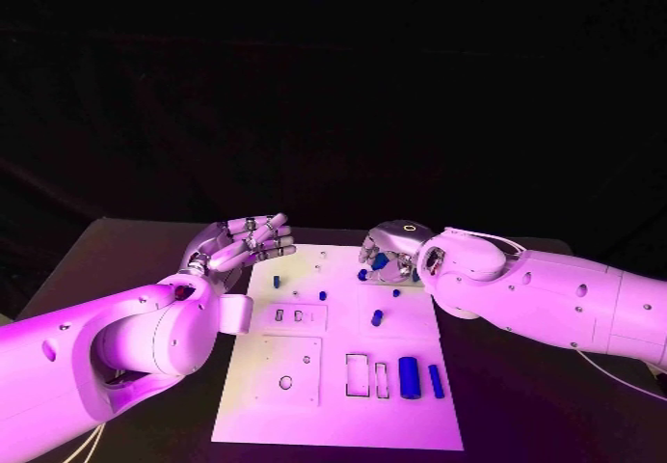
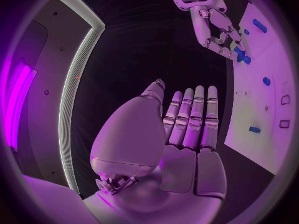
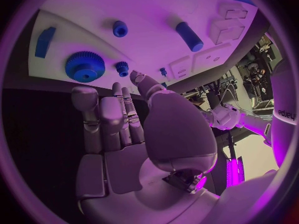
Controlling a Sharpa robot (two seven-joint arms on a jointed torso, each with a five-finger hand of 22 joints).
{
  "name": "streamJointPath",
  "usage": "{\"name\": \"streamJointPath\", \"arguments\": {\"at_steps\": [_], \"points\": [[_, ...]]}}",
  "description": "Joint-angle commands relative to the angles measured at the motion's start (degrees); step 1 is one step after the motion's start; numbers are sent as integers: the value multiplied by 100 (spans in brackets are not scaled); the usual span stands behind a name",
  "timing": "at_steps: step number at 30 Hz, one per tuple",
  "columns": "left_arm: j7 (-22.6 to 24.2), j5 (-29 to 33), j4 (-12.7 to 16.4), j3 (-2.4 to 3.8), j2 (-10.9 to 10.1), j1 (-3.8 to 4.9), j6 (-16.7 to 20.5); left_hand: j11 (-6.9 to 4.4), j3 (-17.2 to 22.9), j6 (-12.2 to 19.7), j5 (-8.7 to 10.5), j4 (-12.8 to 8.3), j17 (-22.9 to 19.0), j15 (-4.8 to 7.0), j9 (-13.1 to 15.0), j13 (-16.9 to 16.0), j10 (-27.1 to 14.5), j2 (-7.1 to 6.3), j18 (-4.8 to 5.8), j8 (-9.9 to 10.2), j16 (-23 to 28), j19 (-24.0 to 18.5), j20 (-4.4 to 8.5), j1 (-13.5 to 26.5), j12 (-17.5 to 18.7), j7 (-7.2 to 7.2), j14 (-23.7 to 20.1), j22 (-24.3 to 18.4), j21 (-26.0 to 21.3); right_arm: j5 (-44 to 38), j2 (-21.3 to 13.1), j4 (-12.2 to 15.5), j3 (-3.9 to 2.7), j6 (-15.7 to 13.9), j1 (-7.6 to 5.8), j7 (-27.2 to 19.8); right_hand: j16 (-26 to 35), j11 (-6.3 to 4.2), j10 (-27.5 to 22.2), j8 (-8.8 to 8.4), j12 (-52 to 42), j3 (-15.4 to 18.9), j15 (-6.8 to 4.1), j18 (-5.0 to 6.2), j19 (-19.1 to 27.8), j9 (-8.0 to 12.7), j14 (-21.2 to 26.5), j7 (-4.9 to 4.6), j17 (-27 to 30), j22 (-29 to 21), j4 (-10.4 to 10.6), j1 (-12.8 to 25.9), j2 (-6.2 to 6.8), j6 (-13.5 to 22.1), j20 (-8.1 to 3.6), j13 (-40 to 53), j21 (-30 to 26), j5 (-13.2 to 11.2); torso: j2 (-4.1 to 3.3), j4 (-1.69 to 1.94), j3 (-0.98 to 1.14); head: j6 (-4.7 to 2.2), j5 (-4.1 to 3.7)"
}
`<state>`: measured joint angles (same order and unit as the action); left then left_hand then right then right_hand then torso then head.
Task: Assemble the parts on the task board
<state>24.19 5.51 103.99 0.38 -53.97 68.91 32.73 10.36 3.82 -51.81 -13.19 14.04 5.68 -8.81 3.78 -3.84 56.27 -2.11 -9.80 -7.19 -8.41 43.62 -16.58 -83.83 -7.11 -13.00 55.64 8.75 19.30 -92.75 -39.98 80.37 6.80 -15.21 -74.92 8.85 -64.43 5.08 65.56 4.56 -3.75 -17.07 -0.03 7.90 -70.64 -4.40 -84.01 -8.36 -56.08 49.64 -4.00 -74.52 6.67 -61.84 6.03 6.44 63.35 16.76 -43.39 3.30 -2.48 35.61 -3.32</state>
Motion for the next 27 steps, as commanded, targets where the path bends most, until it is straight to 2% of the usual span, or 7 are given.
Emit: {"name": "streamJointPath", "arguments": {"at_steps": [1,6,20,27], "points": [[3,-39,34,7,-3,16,-122,50,-34,12,-3,-12,-9,-16,-3,8,-4,-27,-3,33,38,-48,4,-19,42,-56,-17,-6,6,-133,40,-51,2,207,21,48,-89,-7,-52,-32,-19,-8,10,-76,-40,-5,-177,10,-73,71,48,-30,49,-5,-2,0,52,32,-56,12,-1,-11,-3],[-9,-39,55,8,-21,20,-128,50,-33,12,-3,-12,-10,-16,-3,8,-5,-26,-2,34,40,-52,4,-20,43,-56,-18,-6,5,-134,67,-106,2,207,33,50,-261,3,-68,-29,-17,-35,18,-104,-109,-8,-182,-2,-244,275,72,-36,32,-19,6,-13,199,47,-87,28,-5,-11,-12],[-49,-39,61,9,-38,29,-152,52,-25,13,-5,-17,-10,-19,-2,8,-8,-17,4,42,51,-71,3,-30,51,-56,-23,-10,-1,-134,97,-106,2,202,38,37,-639,-8,59,-10,-62,-144,19,-162,-259,-19,-207,-13,-610,715,159,-34,-33,-85,15,-23,517,77,-150,36,-6,-24,-26],[-77,-39,46,9,-33,29,-172,53,-22,14,-6,-18,-11,-20,-2,8,-10,-14,6,45,54,-77,3,-33,54,-57,-25,-11,-2,-134,102,-134,2,215,38,42,-850,-33,234,23,-109,-253,3,-205,-375,-37,-227,-18,-827,1012,208,-55,-80,-174,4,-14,727,77,-173,50,-20,-35,-42]]}}
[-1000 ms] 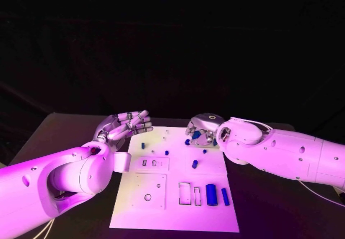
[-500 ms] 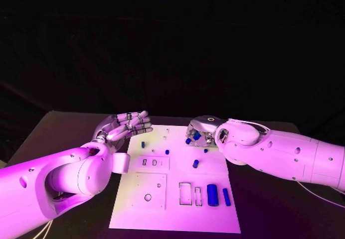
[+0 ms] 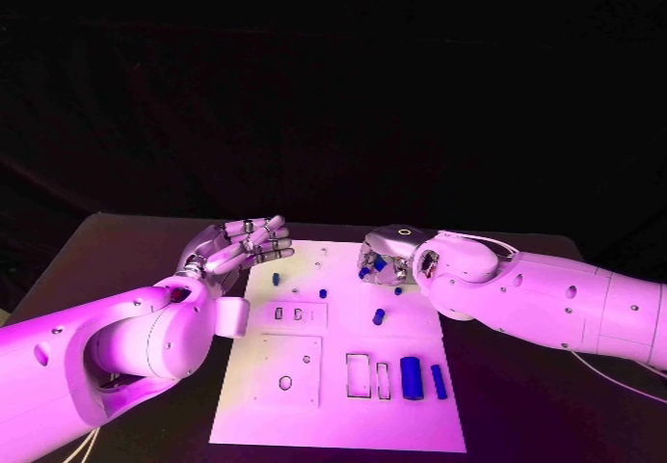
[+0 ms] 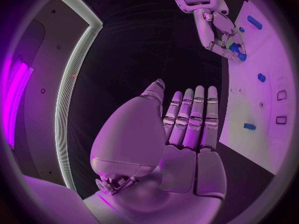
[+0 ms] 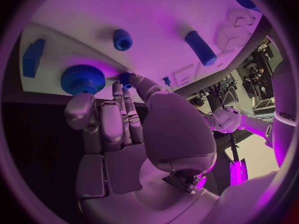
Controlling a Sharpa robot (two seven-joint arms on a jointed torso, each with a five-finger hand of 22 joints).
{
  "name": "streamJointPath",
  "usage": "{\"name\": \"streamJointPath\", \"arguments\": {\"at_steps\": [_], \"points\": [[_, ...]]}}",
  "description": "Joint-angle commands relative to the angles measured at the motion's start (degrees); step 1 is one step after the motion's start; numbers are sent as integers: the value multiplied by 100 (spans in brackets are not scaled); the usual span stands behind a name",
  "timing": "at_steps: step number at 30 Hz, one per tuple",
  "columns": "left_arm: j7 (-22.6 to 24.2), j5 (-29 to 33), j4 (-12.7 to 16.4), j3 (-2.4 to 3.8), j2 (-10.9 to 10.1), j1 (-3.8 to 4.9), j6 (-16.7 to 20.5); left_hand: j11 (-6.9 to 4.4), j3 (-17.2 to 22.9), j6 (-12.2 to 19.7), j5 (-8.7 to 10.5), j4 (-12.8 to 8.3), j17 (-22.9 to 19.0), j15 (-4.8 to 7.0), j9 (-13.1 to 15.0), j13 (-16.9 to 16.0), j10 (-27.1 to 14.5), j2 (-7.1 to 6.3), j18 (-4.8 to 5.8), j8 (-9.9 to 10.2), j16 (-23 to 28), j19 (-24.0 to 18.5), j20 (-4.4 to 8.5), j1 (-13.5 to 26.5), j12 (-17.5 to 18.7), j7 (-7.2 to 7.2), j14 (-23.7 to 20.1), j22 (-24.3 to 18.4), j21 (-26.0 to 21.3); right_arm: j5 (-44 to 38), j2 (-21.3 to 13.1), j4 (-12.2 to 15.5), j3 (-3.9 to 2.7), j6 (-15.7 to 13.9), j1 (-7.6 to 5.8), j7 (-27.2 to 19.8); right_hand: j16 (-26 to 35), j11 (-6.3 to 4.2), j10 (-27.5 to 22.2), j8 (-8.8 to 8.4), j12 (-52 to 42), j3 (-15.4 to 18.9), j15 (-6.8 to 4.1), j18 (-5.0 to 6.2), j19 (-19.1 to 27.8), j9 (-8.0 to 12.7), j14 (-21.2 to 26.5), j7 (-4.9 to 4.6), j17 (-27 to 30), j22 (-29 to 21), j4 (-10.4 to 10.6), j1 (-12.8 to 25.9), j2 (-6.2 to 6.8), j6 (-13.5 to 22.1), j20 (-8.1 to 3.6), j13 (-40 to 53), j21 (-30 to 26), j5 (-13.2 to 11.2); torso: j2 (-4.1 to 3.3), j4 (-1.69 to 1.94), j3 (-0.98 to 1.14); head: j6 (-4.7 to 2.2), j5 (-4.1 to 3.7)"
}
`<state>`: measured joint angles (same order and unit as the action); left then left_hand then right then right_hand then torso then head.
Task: Assemble the parts on the task board
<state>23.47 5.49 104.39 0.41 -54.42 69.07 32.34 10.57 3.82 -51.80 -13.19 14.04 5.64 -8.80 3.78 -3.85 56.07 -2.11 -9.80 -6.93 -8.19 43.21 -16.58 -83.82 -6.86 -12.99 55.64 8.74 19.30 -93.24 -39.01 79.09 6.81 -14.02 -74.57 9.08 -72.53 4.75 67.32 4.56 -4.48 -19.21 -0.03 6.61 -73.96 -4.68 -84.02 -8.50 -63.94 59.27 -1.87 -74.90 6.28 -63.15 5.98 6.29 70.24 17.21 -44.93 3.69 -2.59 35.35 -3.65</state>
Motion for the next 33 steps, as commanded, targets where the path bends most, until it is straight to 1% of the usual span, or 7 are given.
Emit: {"name": "streamJointPath", "arguments": {"at_steps": [1,5,10,15,18,25,33], "points": [[-9,-37,0,6,15,13,-135,32,-22,13,-6,-18,-6,-20,-3,9,11,-14,6,19,32,-36,3,-33,29,-58,-25,-9,-2,-84,7,-10,1,103,3,19,-58,-1,74,24,-36,-56,-1,-77,-44,-11,-225,0,-52,64,1,-20,-41,-54,7,0,50,32,-24,14,-11,-10,-7],[-10,-37,-5,6,19,13,-138,33,-21,14,-6,-19,-7,-20,-3,9,10,-12,7,20,34,-39,3,-35,30,-58,-26,-10,-3,-84,12,-14,1,118,2,20,-101,-11,121,35,-38,-97,-6,-82,-50,-18,-220,5,-83,115,17,-27,-41,-89,3,-2,87,27,-34,21,-8,-10,-12],[-9,-37,8,6,13,14,-138,33,-18,15,-6,-20,-7,-21,-3,9,9,-9,9,23,37,-44,2,-38,33,-59,-27,-11,-4,-84,18,-12,1,102,2,29,-175,-43,208,65,-49,-166,-26,-103,-106,-36,-219,38,-148,267,26,-66,-60,-167,-11,2,190,13,-49,29,-14,-8,-21],[-16,-37,15,6,6,14,-147,33,-12,14,-7,-24,-6,-21,-2,8,9,-3,8,27,40,-44,3,-47,36,-59,-23,-9,0,-116,18,4,0,-36,2,48,-243,-85,300,123,-53,-308,-60,-120,-146,-77,-217,87,-202,396,-16,-188,-132,-293,-40,7,279,-170,-57,36,-13,-6,-26],[-24,-37,13,6,2,14,-150,27,5,-3,-3,-39,24,3,2,4,25,4,-47,57,10,109,25,-71,59,-58,86,54,146,-136,5,36,-1,-204,2,42,-261,-89,317,131,-43,-351,-65,-129,-165,-89,-215,94,-212,453,-28,-211,-134,-316,-47,4,317,-167,-56,41,-14,-15,-33],[-24,-37,-14,6,-2,14,-153,26,8,-10,-3,-41,24,-2,3,3,31,2,-26,72,33,54,14,-73,72,-56,71,49,137,-147,4,122,-22,-743,-7,27,-305,-89,327,136,-9,-434,-65,-156,-225,-110,-213,92,-248,609,-52,-230,-101,-339,-55,-7,420,-59,-67,54,-20,-49,-29],[-23,-37,-31,6,6,14,-167,26,9,-12,-3,-42,23,-4,3,3,32,2,-22,74,39,40,13,-75,74,-56,65,47,133,-146,225,-54,-45,-1189,-36,94,-366,-80,324,133,18,-458,-59,-179,-281,-122,-222,87,-322,737,-31,-180,-53,-343,-51,-18,505,-21,-81,70,-27,-98,-7]]}}
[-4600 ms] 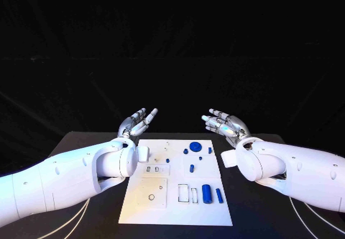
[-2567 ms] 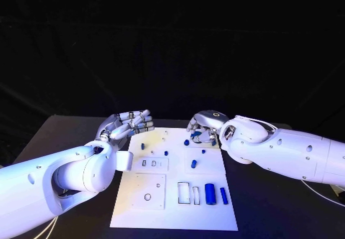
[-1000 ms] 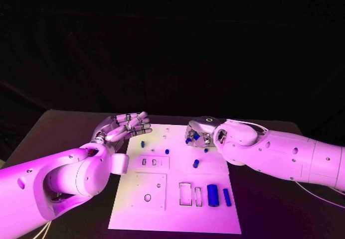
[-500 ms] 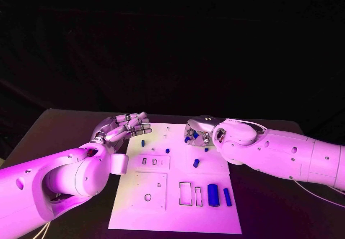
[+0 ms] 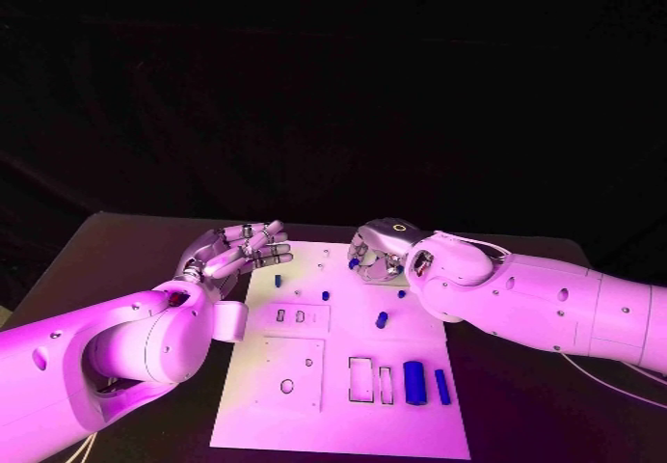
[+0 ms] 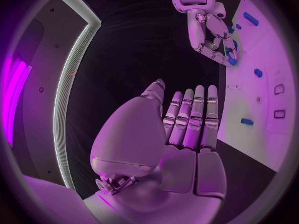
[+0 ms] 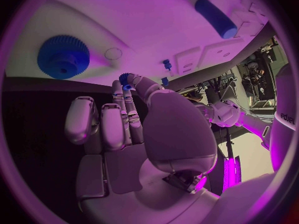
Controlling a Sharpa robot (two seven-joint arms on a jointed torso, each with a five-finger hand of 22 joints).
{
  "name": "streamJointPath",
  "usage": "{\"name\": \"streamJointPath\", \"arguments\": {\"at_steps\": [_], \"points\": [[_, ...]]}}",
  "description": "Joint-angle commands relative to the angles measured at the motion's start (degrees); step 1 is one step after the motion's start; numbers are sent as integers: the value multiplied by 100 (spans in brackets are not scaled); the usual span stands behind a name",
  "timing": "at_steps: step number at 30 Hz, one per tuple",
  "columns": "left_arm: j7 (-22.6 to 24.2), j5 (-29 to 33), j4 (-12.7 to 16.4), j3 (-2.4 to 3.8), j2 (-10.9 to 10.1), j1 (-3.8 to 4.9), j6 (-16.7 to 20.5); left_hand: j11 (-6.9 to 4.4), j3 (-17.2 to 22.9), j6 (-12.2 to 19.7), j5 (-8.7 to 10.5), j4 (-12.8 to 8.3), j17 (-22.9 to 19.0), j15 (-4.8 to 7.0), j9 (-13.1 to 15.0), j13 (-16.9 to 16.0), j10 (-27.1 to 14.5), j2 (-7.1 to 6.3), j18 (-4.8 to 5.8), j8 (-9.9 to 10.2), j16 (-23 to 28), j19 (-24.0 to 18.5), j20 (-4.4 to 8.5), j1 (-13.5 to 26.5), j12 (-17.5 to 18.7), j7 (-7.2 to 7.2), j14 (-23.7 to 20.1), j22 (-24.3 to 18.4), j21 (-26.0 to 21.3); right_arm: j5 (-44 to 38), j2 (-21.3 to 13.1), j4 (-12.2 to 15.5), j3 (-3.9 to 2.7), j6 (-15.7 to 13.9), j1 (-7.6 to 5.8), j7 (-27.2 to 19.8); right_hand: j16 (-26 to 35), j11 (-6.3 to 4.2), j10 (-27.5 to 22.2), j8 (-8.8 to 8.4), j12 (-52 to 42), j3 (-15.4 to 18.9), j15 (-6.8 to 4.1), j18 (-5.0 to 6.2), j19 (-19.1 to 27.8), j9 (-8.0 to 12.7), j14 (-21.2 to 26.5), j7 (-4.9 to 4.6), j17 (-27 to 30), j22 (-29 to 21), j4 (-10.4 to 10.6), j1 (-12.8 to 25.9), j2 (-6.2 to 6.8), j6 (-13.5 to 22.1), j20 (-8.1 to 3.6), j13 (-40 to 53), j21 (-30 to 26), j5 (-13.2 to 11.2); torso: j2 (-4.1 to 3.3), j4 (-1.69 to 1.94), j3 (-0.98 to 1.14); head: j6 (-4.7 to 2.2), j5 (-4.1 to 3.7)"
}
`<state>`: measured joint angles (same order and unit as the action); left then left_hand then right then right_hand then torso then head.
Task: Assemble the parts on the task board
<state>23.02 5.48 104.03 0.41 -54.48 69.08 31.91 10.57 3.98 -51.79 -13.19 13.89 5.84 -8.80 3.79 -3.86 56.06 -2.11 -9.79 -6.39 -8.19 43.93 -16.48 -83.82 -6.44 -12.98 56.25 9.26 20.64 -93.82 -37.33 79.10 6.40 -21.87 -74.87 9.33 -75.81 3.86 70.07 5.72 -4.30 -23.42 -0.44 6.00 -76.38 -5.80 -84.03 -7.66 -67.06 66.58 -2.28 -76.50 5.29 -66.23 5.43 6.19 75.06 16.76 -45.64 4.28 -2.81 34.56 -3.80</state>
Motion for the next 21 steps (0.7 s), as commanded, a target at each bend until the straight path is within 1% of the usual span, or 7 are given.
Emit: {"name": "streamJointPath", "arguments": {"at_steps": [1,7,10,15,18,19,21], "points": [[22,-36,6,6,13,12,-126,26,-7,-12,-3,-27,3,-4,2,4,32,2,-23,19,39,-32,3,-75,32,-56,4,-6,0,-89,92,-86,-7,-434,-9,77,-38,9,50,17,0,-37,-18,-117,-39,-10,-221,3,-11,6,9,-20,45,-35,4,-8,23,24,-12,10,-7,-22,11],[17,-36,5,6,19,12,-136,26,-5,-13,-4,-29,1,-6,2,4,33,3,-19,22,46,-45,2,-78,34,-56,-3,-8,-4,-86,293,-267,-22,-591,-24,112,-52,8,57,17,3,-44,-17,-119,-45,-15,-224,4,-24,25,17,-6,57,-38,5,-9,36,20,-20,15,-7,-31,11],[15,-36,3,6,23,12,-138,26,-5,-13,-4,-29,1,-6,2,4,33,3,-19,22,46,-45,2,-78,34,-56,-3,-8,-4,-71,384,-337,-27,-622,-29,109,-55,8,57,17,4,-45,-17,-120,-48,-15,-224,4,-27,30,18,-4,60,-37,6,-9,39,19,-23,22,-9,-38,12],[12,-36,0,6,31,13,-140,26,-5,-13,-4,-29,1,-6,2,4,33,3,-19,22,46,-45,2,-78,34,-56,-3,-8,-4,-44,542,-476,-30,-606,-32,97,-69,9,59,13,9,-52,-16,-122,-52,-18,-226,3,-41,47,26,9,69,-33,7,-11,50,8,-27,27,-13,-45,27],[9,-36,0,6,38,13,-144,26,-5,-13,-4,-29,1,-6,2,4,33,3,-19,22,46,-45,2,-78,34,-56,-3,-8,-4,-40,644,-581,-31,-546,-33,117,-71,11,56,10,14,-56,-15,-121,-48,-18,-226,2,-40,44,31,17,73,-29,7,-13,49,-2,-30,40,-15,-51,31],[8,-36,0,6,40,13,-144,26,-5,-13,-4,-29,1,-6,2,4,33,3,-19,22,46,-45,2,-78,34,-56,-3,-8,-4,-41,663,-603,-31,-533,-33,122,-72,12,55,8,17,-59,-14,-122,-49,-19,-225,1,-40,49,35,22,76,-26,8,-14,52,-9,-28,33,-13,-50,40],[6,-36,0,6,42,13,-145,26,-5,-13,-4,-29,1,-6,2,4,33,3,-19,22,46,-45,2,-78,34,-56,-3,-8,-4,-44,726,-675,-31,-487,-31,134,-73,12,54,7,18,-61,-14,-122,-49,-19,-225,1,-40,51,37,25,77,-24,8,-15,54,-14,-30,34,-13,-50,45]]}}
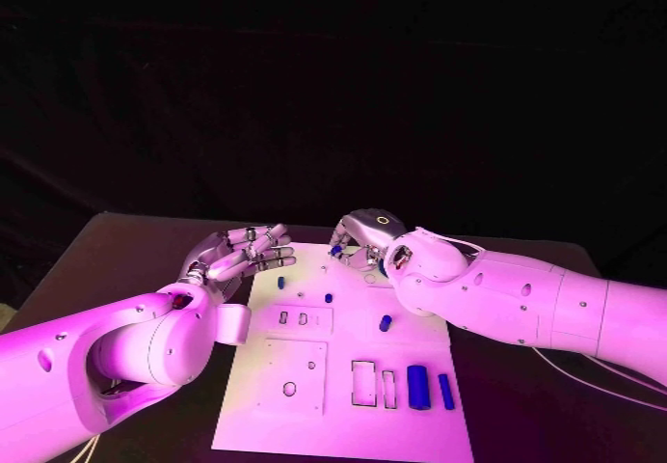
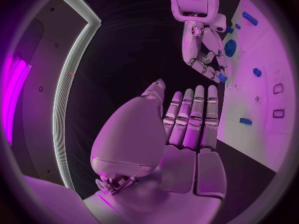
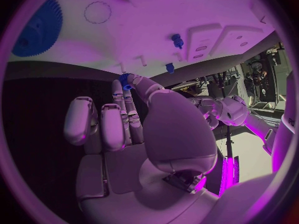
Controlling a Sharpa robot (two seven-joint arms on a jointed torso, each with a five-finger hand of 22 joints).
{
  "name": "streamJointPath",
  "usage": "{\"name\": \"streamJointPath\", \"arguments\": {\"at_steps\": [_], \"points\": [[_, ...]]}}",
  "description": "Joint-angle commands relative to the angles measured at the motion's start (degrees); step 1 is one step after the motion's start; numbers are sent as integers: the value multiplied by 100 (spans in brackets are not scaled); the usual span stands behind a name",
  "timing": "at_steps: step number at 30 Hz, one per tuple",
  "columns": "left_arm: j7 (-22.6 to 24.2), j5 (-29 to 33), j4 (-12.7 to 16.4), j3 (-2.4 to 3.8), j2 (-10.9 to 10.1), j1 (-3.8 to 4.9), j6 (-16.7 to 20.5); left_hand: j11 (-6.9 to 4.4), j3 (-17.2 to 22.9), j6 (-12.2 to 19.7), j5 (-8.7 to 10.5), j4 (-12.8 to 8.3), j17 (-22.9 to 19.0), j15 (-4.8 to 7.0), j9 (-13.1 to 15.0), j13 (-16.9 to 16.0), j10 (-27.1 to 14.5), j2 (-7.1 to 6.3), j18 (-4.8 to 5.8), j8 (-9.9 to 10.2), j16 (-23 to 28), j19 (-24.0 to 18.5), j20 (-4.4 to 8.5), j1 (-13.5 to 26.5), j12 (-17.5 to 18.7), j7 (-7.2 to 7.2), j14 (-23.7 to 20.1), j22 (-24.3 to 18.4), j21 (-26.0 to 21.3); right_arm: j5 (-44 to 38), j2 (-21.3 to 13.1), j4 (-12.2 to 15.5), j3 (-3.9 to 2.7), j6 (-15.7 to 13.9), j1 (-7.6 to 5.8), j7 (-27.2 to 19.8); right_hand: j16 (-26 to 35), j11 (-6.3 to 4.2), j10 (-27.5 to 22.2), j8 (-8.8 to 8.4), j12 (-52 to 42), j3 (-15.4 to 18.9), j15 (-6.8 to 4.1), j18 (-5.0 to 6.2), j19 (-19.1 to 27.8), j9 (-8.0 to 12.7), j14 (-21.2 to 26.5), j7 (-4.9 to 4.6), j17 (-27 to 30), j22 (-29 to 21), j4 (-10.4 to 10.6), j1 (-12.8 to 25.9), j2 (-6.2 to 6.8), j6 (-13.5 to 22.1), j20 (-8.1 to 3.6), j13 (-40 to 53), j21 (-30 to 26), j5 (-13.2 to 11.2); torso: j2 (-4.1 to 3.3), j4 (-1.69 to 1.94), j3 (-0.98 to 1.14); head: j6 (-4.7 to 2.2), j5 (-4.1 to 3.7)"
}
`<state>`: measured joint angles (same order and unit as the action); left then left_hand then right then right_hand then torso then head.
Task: Assemble the parts on the task board
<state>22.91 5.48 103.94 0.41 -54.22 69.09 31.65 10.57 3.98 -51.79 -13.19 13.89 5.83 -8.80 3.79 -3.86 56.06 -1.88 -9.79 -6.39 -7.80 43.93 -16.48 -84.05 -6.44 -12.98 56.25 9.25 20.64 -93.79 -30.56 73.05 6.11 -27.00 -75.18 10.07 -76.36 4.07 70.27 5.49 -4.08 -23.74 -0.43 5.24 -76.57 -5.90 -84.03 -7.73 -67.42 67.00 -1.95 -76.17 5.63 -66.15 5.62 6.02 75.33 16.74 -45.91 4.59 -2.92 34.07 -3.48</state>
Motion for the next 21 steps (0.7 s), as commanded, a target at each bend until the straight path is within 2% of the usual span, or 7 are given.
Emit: {"name": "streamJointPath", "arguments": {"at_steps": [1,10,21], "points": [[15,-35,9,6,17,12,-120,26,-5,-14,-4,-29,3,-6,2,4,33,-20,-19,22,7,-45,2,-56,34,-56,-3,-7,-4,-47,75,-104,-2,46,1,63,-19,-9,34,30,-4,-29,-14,-47,-31,-9,-225,7,-3,9,4,-8,44,-32,-11,2,26,-12,-4,-2,-2,-1,20],[4,-35,34,6,7,22,-124,27,-3,-13,-4,-34,1,-8,2,5,31,-22,-16,26,16,-59,1,-62,38,-55,-11,-9,-7,-53,244,-316,0,180,9,94,-31,-3,24,18,11,-42,-9,-47,-27,-13,-222,1,-7,23,19,17,67,-14,-7,-4,35,-48,-21,10,-9,6,30],[13,-35,32,6,7,38,-129,27,-3,-13,-4,-34,1,-8,2,5,31,-22,-16,26,16,-59,1,-62,38,-55,-11,-9,-7,-41,328,-401,2,395,21,85,-36,5,16,5,20,-33,-1,-46,-16,-17,-215,-4,0,27,50,70,111,2,0,-10,35,-66,-31,15,-8,24,48]]}}
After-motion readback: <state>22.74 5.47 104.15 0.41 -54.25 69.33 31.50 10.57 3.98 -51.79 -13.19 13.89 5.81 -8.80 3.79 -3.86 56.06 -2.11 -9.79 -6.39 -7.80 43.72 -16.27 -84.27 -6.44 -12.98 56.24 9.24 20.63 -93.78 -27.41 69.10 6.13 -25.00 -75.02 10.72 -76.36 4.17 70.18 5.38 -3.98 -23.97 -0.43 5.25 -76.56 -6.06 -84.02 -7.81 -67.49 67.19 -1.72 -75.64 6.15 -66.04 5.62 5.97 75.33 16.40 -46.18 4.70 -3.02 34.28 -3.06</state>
